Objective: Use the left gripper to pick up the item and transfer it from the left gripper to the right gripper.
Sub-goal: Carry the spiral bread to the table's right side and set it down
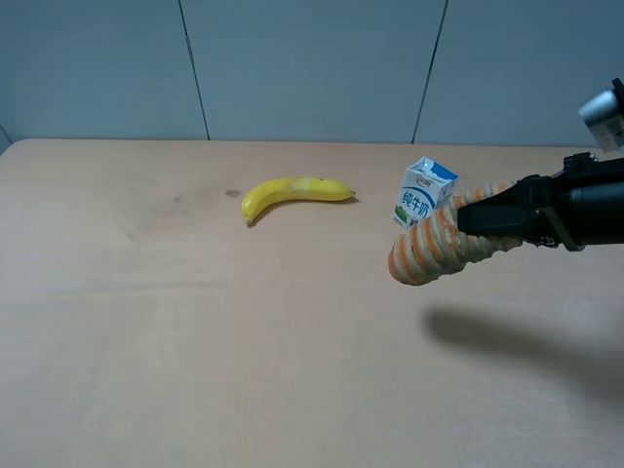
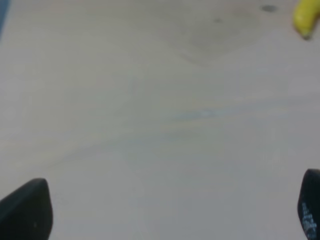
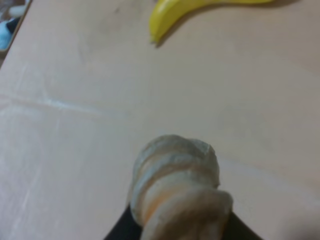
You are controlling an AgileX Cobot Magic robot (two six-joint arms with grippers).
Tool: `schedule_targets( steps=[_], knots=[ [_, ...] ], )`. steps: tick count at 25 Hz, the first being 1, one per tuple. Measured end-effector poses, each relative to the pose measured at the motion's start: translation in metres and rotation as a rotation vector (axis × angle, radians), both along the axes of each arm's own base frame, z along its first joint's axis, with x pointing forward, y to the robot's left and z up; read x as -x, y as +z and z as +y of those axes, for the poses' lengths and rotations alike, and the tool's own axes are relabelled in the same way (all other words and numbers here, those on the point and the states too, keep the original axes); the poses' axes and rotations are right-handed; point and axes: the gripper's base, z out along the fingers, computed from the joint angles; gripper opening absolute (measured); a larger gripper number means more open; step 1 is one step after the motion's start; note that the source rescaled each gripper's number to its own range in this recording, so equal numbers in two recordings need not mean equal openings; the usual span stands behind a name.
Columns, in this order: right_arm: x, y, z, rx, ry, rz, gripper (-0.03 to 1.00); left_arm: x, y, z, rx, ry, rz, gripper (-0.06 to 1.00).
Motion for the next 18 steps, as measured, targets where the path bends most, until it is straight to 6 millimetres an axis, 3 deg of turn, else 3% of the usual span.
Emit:
schedule_targets(
  steps=[10, 18],
  knots=[
    [-0.002, 0.002, -0.001, 0.005, -0.011, 0.009, 0.00, 0.001, 0.000, -0.001, 0.001, 0.098, 0.000, 0.98],
    [-0.025, 0.044, -0.007, 0.154, 0.065, 0.073, 0.00, 0.001, 0.000, -0.001, 0.001, 0.101, 0.000, 0.98]
  ],
)
